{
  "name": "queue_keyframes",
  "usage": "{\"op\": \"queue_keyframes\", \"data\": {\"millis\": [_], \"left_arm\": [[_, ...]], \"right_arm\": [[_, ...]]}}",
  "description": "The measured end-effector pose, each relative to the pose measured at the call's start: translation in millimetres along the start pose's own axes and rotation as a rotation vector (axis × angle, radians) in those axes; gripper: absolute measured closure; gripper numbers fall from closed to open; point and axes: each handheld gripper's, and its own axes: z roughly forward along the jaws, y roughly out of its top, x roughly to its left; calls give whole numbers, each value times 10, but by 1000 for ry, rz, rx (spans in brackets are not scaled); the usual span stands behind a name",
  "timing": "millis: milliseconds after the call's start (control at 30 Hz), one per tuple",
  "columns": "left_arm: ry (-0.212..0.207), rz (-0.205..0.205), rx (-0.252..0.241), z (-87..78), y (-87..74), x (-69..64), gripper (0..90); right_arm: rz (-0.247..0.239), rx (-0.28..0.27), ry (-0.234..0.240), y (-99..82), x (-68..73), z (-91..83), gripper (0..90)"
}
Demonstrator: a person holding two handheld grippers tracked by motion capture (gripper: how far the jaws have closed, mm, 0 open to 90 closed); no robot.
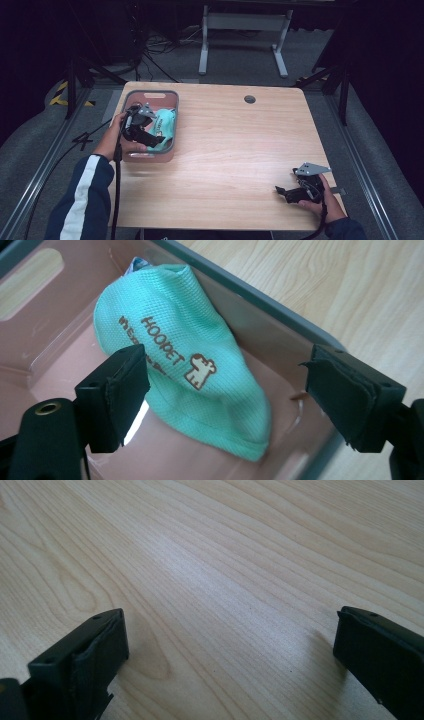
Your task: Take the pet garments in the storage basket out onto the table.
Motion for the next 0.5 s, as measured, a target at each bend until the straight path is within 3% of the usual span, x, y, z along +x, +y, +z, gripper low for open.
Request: {"op": "queue_keyframes", "data": {"millis": [67,167,367,500], "left_arm": [[13,1,37,73,45,43,183],[4,-36,49,173,79,125,179],[24,-100,121,379,75,289,177],[27,-76,199,518,78,331,205]], "right_arm": [[1,0,0,0,1,0,14],[0,0,0,0,0,0,13],[0,0,0,0,0,0,13],[-2,1,1,1,-2,0,13]]}}
